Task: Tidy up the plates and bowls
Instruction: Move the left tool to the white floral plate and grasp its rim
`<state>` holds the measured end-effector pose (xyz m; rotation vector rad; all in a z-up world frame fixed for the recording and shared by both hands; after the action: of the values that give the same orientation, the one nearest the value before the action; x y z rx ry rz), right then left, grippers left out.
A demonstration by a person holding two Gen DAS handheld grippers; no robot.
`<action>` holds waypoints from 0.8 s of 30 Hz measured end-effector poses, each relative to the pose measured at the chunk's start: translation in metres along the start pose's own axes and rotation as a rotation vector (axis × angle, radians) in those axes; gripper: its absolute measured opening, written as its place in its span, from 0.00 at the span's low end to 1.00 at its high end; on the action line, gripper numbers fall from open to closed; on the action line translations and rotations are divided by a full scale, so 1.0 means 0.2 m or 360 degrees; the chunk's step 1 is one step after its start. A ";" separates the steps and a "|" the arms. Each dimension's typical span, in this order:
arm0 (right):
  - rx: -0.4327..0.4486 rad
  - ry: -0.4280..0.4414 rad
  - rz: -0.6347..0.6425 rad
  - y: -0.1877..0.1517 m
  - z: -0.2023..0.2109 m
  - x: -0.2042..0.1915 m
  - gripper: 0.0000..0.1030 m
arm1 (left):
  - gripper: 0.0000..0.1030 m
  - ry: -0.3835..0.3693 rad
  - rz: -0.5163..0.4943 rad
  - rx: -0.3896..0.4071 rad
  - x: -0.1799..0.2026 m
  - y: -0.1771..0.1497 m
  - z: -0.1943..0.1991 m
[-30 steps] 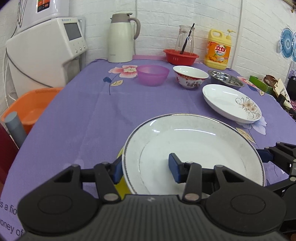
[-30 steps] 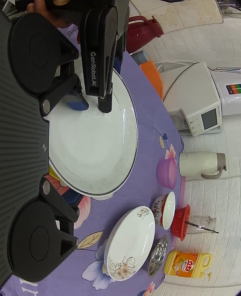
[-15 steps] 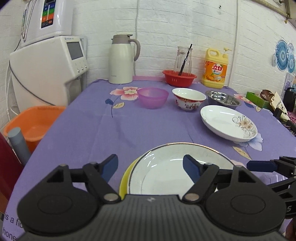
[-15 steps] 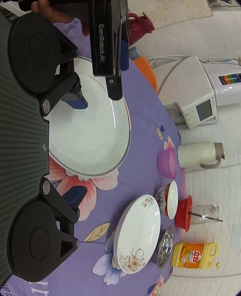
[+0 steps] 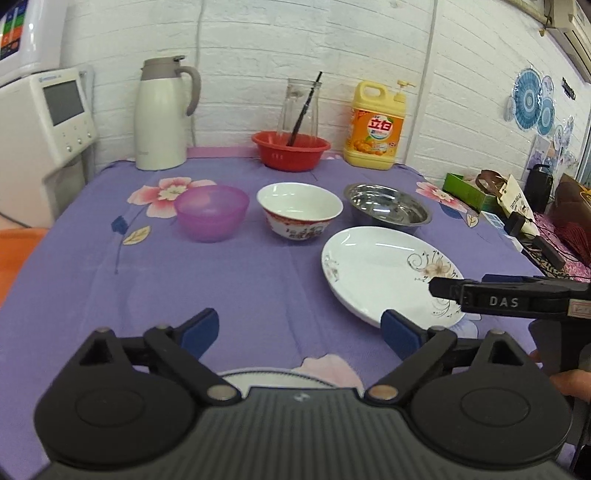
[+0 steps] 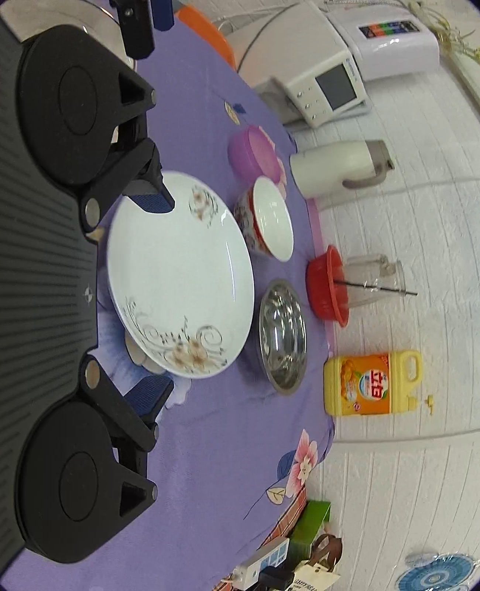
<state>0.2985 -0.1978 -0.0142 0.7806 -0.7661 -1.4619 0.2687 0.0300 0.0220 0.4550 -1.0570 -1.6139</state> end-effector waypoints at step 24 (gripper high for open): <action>-0.0112 -0.0041 0.0099 0.00 -0.30 0.00 1.00 | 0.91 -0.0021 0.0019 -0.0331 0.02 0.20 -0.75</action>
<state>0.3488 -0.1985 -0.0468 0.6796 -0.7481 -1.4378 0.4030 -0.0334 -0.0244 0.2984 -0.8884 -1.6971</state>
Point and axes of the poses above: each gripper's, at about its wrist camera, not at the fingertips, and z roughly against the way its jaws point, x to its right, y to its top, the point moved 2 cm from there along -z, roughly the way its jaws point, and after that the axes turned 11 degrees about -y, right-handed, at the moved point
